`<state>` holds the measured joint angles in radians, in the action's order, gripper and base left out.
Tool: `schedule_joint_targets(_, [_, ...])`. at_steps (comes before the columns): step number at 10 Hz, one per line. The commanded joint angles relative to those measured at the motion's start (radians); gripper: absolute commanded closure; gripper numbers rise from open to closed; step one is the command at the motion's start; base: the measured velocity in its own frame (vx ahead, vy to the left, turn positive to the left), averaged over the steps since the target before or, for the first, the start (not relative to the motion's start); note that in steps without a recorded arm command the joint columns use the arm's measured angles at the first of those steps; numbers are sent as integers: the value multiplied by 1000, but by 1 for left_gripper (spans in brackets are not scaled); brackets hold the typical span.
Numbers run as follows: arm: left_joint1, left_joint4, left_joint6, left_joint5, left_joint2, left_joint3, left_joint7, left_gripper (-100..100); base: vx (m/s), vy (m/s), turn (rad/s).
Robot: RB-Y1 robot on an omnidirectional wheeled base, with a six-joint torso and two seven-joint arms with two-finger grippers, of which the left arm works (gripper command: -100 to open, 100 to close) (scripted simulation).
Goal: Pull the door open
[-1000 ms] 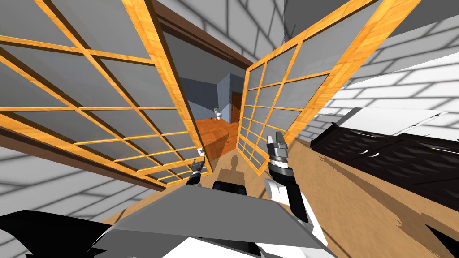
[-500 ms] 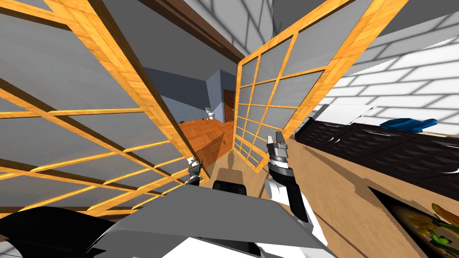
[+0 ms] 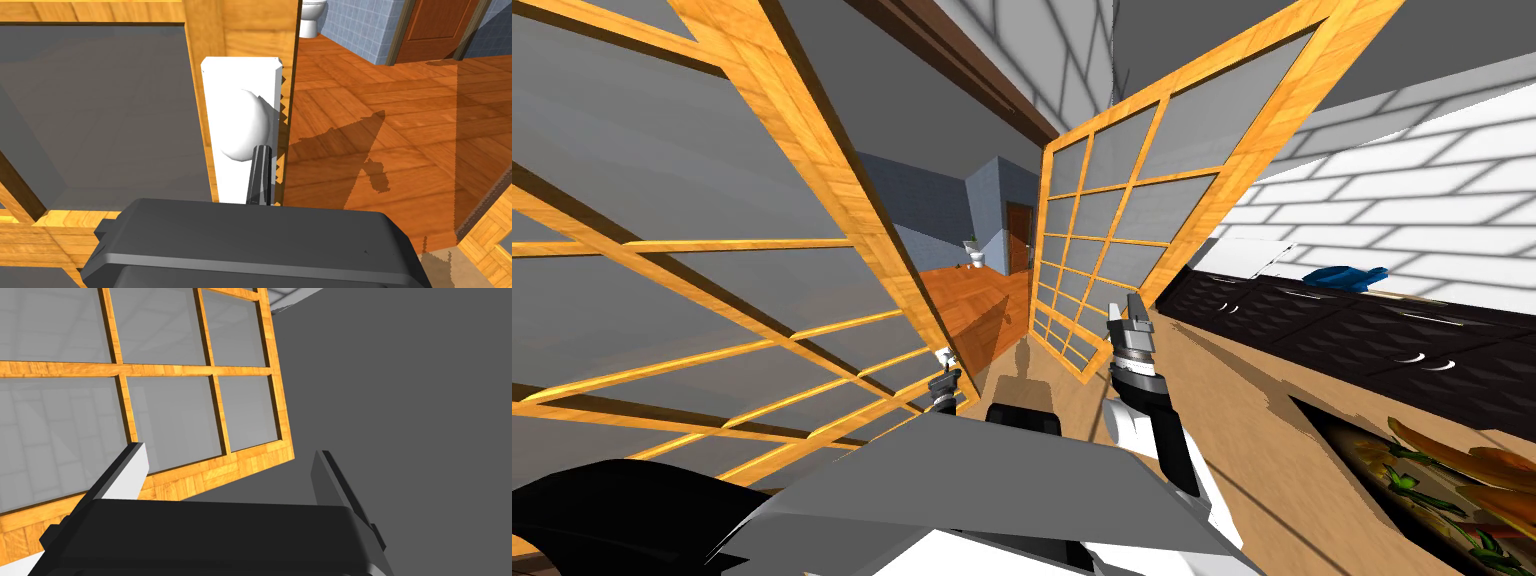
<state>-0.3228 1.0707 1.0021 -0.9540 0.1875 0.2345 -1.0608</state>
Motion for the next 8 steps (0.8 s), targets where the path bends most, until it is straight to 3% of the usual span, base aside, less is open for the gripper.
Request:
schedule_joint_targets(1, [0, 0, 0, 0, 0, 0, -1, 100, 4, -36, -2])
schedule_joint_targets(4, [0, 0, 0, 0, 0, 0, -1, 100, 2, -12, -1])
schedule_joint_targets(5, [-11, 3, 1, -9, 14, -1, -19, -100, -21, -116, 26])
schedule_joint_targets(8, [-26, 8, 4, -21, 34, -4, -43, -100, -100, -180, 42])
